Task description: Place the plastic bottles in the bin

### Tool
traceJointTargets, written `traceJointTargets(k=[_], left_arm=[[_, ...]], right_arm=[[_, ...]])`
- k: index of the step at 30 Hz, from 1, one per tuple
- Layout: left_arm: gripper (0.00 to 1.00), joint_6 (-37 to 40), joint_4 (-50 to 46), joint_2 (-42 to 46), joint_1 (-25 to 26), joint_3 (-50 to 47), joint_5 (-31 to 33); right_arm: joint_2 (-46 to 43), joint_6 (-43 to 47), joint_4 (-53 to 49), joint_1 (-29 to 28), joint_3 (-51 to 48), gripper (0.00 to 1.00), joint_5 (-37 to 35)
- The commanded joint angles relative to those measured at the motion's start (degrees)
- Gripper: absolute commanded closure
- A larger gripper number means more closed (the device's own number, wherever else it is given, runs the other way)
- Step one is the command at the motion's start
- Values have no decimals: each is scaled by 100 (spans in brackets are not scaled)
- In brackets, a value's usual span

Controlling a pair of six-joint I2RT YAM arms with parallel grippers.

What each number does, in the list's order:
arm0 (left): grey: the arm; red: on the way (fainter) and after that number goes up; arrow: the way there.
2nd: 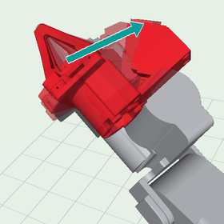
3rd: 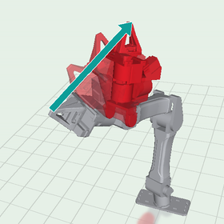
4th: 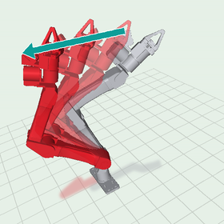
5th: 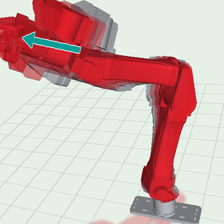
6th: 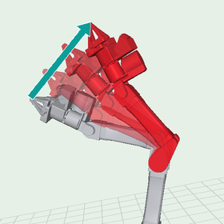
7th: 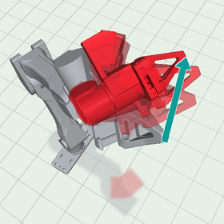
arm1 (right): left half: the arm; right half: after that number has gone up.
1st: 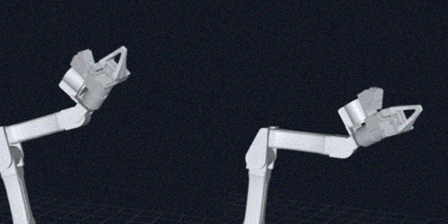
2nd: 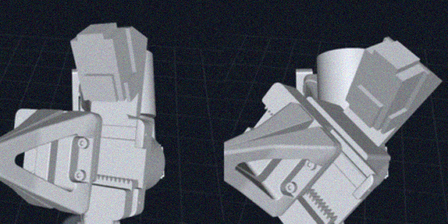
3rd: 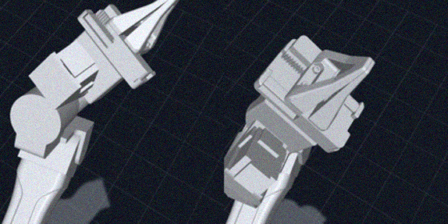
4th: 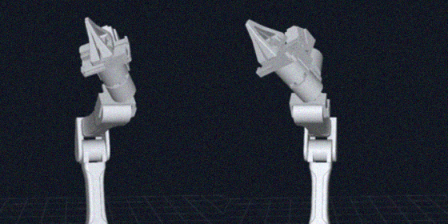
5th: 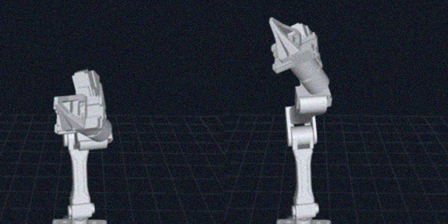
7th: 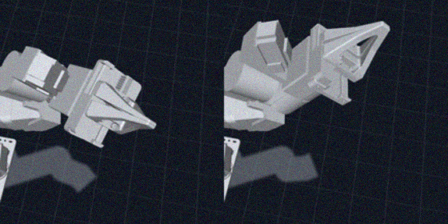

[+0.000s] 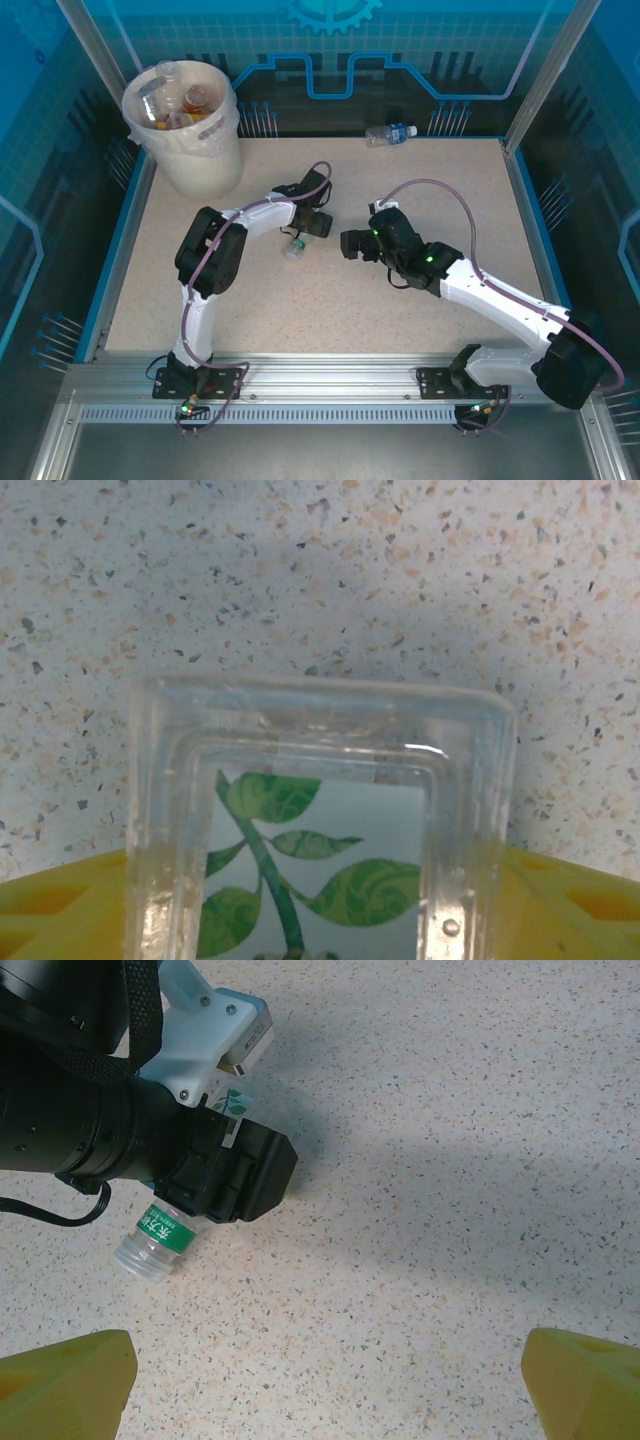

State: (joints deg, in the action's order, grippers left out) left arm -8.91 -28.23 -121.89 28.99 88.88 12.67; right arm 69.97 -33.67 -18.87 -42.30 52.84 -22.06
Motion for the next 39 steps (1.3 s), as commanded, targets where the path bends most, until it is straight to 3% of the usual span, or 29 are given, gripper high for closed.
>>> traceJointTargets(k=[1, 8, 17, 29, 39], left_arm=[[29, -23, -53, -27, -10, -40, 69], [41, -23, 130, 148, -28, -238, 88], [51, -195, 678, 608, -114, -686, -123], [52, -346, 1582, 2035, -369, -1653, -574], [53, -717, 1974, 3561, -1140, -2138, -1275]], right_arm=[[-151, -52, -59, 47, 60, 0, -61], [-218, -28, 52, 53, -6, 0, 2], [-353, 327, 638, 55, -176, 0, 653], [-39, 837, 1315, -105, -15, 0, 1687], [348, 925, 1360, -237, 383, 0, 1664]])
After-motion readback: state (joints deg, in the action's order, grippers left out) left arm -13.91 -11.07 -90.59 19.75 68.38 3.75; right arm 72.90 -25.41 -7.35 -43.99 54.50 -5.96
